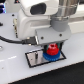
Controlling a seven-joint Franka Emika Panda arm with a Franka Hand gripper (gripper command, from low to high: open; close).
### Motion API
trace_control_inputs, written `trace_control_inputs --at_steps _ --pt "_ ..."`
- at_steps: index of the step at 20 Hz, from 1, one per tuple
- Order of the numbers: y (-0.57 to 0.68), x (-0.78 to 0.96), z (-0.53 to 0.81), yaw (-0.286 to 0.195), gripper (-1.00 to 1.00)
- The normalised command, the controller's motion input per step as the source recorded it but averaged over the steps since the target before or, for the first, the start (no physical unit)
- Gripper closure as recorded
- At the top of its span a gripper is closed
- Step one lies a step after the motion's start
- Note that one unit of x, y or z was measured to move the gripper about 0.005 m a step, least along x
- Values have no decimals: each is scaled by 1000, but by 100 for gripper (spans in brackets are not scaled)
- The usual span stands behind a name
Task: Insert the blue gear onto the right peg, followed by the red gear
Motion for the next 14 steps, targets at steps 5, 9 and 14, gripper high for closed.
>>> trace_control_inputs --at_steps 5,9,14 --pt "31 22 82 0 -100" --pt "44 24 417 0 -100" --pt "17 19 461 0 -100"
